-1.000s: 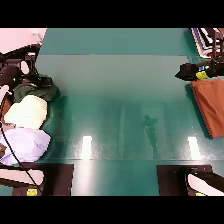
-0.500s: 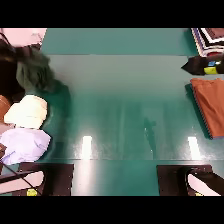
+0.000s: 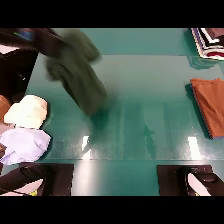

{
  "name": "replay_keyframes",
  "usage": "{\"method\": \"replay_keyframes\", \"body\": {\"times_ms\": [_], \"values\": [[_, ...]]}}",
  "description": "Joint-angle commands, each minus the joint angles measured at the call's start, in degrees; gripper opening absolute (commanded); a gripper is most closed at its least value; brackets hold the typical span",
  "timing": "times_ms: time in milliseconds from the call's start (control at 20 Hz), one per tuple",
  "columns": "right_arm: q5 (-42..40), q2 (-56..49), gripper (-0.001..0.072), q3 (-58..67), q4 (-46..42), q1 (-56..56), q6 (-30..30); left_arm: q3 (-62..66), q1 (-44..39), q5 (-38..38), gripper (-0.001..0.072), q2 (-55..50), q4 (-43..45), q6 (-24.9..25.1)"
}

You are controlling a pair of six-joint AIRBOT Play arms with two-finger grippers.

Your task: Fold the shirts.

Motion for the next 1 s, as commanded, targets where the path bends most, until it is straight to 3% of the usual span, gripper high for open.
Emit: {"method": "replay_keyframes", "body": {"times_ms": [0,50,100,250,400,500,650,950], "values": [[-0.6,3.0,0.0016,0.0,0.0,-2.7,0.0,-3.6,-12.4,0.8,0.0109,-8.4,-5.2,0.5],[-0.4,3.4,0.0016,0.0,0.0,-3.4,0.0,-4.4,-14.3,2.6,0.0401,-11.5,-7.9,0.5],[-0.1,3.8,0.0017,0.0,0.0,-3.9,0.0,-4.6,-15.6,4.1,0.0590,-14.8,-9.4,0.5],[0.7,4.5,0.0016,0.0,0.0,-4.4,0.0,-4.6,-14.5,6.1,0.0587,-19.1,-4.5,0.7],[3.3,3.0,0.0017,0.0,0.1,-4.4,0.0,-4.6,-7.2,9.6,0.0586,-19.4,-0.2,-1.2],[5.5,1.5,0.0017,0.0,0.2,-4.4,0.0,-4.6,-1.1,11.6,0.0586,-21.1,-2.7,-3.3],[7.2,-1.4,0.0017,0.0,0.1,-3.4,0.0,-4.6,5.5,12.5,0.0587,-27.2,-12.8,-2.1],[7.1,-7.8,0.0017,0.0,0.1,2.9,0.0,-4.6,5.5,13.3,0.0587,-38.6,-22.8,4.0]]}}
